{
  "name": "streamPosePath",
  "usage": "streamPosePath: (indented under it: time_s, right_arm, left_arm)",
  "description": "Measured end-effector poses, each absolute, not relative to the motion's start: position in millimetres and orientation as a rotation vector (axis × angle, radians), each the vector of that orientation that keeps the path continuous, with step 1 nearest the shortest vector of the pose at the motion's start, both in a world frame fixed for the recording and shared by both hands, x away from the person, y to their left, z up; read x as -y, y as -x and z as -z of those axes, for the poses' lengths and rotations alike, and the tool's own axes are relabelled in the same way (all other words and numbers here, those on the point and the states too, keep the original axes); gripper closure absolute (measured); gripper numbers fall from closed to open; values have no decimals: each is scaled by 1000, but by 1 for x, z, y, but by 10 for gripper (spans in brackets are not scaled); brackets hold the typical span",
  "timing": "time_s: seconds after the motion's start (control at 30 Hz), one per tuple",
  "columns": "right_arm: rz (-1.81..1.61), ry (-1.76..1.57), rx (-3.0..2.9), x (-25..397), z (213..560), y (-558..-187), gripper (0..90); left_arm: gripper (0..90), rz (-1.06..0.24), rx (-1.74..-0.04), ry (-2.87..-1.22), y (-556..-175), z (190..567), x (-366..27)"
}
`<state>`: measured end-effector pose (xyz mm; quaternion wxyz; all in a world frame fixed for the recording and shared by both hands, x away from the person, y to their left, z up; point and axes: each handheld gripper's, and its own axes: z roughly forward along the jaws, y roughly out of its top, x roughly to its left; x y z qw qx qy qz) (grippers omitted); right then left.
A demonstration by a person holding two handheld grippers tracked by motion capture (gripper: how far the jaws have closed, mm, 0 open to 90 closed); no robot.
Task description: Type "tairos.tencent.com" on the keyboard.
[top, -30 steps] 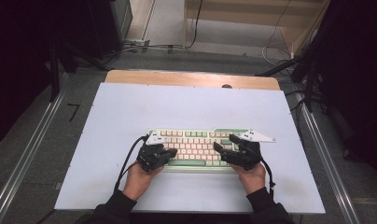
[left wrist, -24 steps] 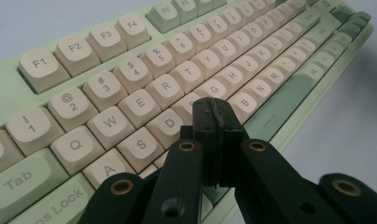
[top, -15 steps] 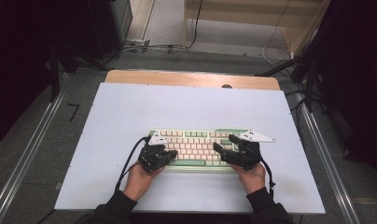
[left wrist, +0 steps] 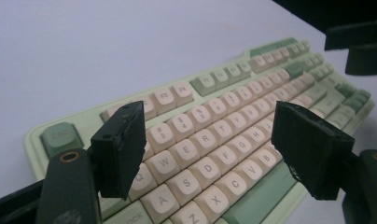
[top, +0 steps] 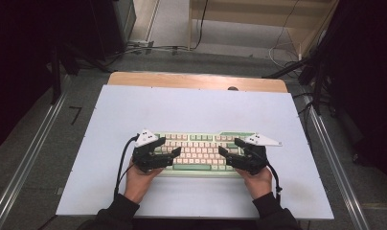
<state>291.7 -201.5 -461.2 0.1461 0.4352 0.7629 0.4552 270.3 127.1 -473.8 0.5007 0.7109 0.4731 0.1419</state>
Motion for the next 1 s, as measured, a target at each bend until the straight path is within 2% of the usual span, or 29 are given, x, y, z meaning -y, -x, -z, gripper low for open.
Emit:
streamPosePath:
  time_s: [0.2, 0.43, 0.67, 0.83, 1.0]
  right_arm:
    - [-1307, -1242, -2195, 200, 461, -293, 311]
    - [-1291, -1230, -2218, 194, 463, -295, 326]
    - [-1292, -1210, -2232, 189, 465, -298, 421]
    - [-1292, -1189, -2260, 184, 468, -300, 555]
    - [-1300, -1172, -2299, 178, 471, -304, 768]
  left_arm:
    - [254, -418, -1182, -1664, -269, 474, -133]
    - [257, -458, -1198, -1644, -267, 474, -133]
    - [256, -479, -1203, -1632, -266, 473, -133]
    - [257, -481, -1206, -1632, -266, 473, -134]
    - [256, -483, -1206, -1634, -265, 473, -133]
